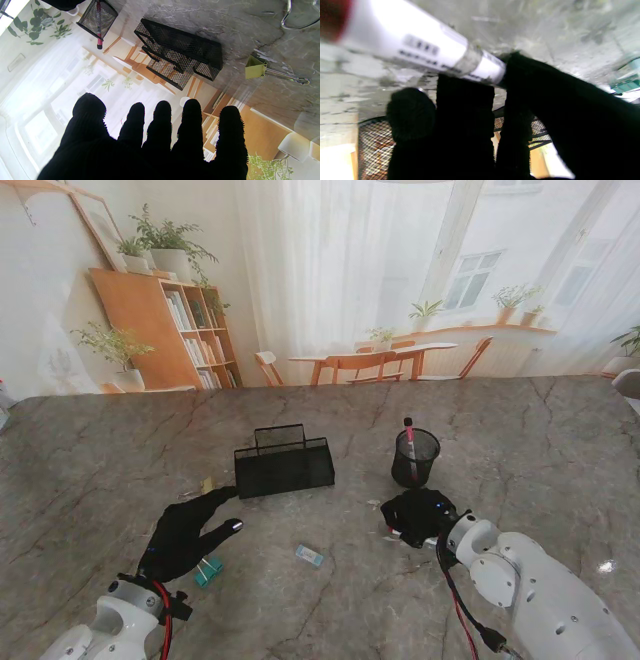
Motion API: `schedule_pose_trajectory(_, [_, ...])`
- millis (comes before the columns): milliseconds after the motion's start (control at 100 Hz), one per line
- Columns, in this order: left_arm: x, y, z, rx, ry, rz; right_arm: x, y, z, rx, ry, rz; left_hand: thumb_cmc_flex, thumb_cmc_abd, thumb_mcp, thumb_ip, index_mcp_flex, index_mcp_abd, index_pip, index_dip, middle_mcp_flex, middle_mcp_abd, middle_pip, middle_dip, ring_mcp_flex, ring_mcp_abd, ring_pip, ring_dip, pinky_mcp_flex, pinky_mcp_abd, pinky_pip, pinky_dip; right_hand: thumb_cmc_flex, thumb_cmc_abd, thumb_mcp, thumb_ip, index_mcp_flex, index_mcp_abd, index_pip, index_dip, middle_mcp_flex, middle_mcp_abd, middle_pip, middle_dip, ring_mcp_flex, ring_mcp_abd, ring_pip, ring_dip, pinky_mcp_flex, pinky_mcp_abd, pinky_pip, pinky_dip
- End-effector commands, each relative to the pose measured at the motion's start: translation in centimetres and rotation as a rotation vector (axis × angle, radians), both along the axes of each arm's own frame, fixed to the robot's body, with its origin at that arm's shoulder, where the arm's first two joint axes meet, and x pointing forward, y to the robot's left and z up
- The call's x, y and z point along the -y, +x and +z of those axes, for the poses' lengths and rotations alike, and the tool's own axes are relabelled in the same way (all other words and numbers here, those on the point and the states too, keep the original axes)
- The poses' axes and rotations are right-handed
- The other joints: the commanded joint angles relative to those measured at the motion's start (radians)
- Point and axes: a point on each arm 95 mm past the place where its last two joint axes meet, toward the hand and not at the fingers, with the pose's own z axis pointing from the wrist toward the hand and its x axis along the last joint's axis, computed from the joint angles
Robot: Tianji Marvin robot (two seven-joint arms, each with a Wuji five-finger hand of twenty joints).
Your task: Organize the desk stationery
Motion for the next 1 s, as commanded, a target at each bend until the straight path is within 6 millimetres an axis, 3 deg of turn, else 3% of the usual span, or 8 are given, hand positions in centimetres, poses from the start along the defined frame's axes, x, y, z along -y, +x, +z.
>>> schedule_pose_trajectory(0, [0.2,-0.1,-0.2,-0.007,-0.004,-0.001,0.2,-0.3,-0.8,-0.028,-0.035,0.019,0.023,0.072,-0.013,0.019,0.017,-0.004,0.008,0.009,0.009,-0.005,0.001,0.006,0.008,-0.001,0.011,0.006,0.0,-0.004,0.021,0.022,0.134,0.12,0.014,0.052,-0.05,-0.012,-0.009,0.01,-0.01,-0.057,-0.004,-0.009,-0.008,-0.032,-0.024,0.017,0.007,-0.015,-0.018,-0.03])
schedule_pose_trajectory(60, [0.2,-0.1,-0.2,-0.007,-0.002,-0.003,0.3,-0.3,-0.8,-0.03,-0.04,0.018,0.021,0.07,-0.014,0.018,0.018,-0.004,0.008,0.009,0.009,-0.005,0.001,0.007,0.008,-0.002,0.011,0.006,0.001,-0.005,0.021,0.022,0.132,0.222,-0.085,0.095,-0.097,-0.026,-0.023,-0.001,-0.042,-0.039,-0.015,-0.009,-0.032,-0.036,-0.029,0.028,0.001,-0.023,-0.039,-0.049])
schedule_pose_trajectory(130, [0.2,-0.1,-0.2,-0.009,-0.004,-0.003,0.4,-0.3,-0.7,-0.033,-0.043,0.015,0.022,0.07,-0.013,0.019,0.018,-0.005,0.008,0.009,0.009,-0.006,0.001,0.007,0.008,-0.001,0.011,0.005,0.0,-0.004,0.021,0.022,0.129,0.301,-0.185,0.114,-0.127,-0.017,-0.041,-0.02,-0.065,-0.016,-0.029,-0.017,-0.055,-0.04,-0.034,0.039,-0.008,-0.021,-0.058,-0.065])
schedule_pose_trajectory(240, [0.2,0.0,-0.2,-0.009,-0.004,-0.003,0.7,-0.3,-0.3,-0.037,-0.053,0.024,0.023,0.07,-0.013,0.019,0.019,-0.005,0.009,0.009,0.01,-0.006,0.001,0.007,0.009,-0.004,0.011,0.006,0.001,-0.006,0.022,0.022,0.117,0.366,-0.317,0.092,-0.157,-0.016,-0.076,-0.014,-0.092,-0.005,-0.042,-0.016,-0.09,-0.05,-0.047,0.068,-0.035,-0.017,-0.082,-0.076])
schedule_pose_trajectory(370, [0.2,0.0,-0.2,-0.009,-0.007,-0.002,0.9,-0.3,-0.1,-0.045,-0.063,0.038,0.024,0.07,-0.013,0.019,0.02,-0.005,0.009,0.009,0.011,-0.008,0.001,0.007,0.009,-0.004,0.011,0.006,0.002,-0.005,0.022,0.022,0.114,0.392,-0.4,0.069,-0.219,0.002,-0.158,0.041,-0.147,0.005,-0.048,-0.007,-0.127,-0.045,-0.062,0.094,-0.068,-0.013,-0.1,-0.076])
schedule_pose_trajectory(540, [0.2,0.0,-0.1,-0.008,-0.008,-0.001,0.6,-0.1,-0.1,-0.057,-0.068,0.079,0.025,0.069,-0.014,0.019,0.02,-0.006,0.009,0.01,0.013,-0.007,0.002,0.008,0.01,-0.003,0.011,0.006,0.001,-0.005,0.023,0.022,0.197,0.363,-0.386,0.062,-0.295,0.004,-0.293,0.034,-0.218,-0.017,-0.131,-0.003,-0.173,-0.061,-0.073,0.069,-0.105,-0.051,-0.123,-0.061])
schedule_pose_trajectory(770, [0.1,0.0,-0.1,-0.009,-0.006,0.005,-0.3,0.5,0.2,-0.041,-0.042,0.116,0.025,0.07,-0.014,0.018,0.021,-0.006,0.009,0.01,0.012,-0.008,0.002,0.008,0.008,-0.003,0.011,0.006,0.001,-0.006,0.023,0.021,0.304,0.355,-0.351,0.052,-0.299,-0.029,-0.351,0.046,-0.229,-0.045,-0.17,-0.024,-0.193,-0.063,-0.092,0.035,-0.119,-0.082,-0.13,-0.046])
schedule_pose_trajectory(990, [0.1,0.0,-0.2,-0.014,-0.008,0.003,-0.1,0.4,0.8,-0.035,-0.049,0.129,0.028,0.07,-0.013,0.019,0.021,-0.006,0.009,0.01,0.014,-0.008,0.002,0.008,0.009,-0.004,0.011,0.006,0.001,-0.005,0.024,0.021,0.233,0.376,-0.385,0.04,-0.43,-0.013,-0.527,0.052,-0.333,-0.027,-0.161,0.025,-0.263,-0.049,-0.032,0.072,-0.205,-0.002,-0.096,0.034])
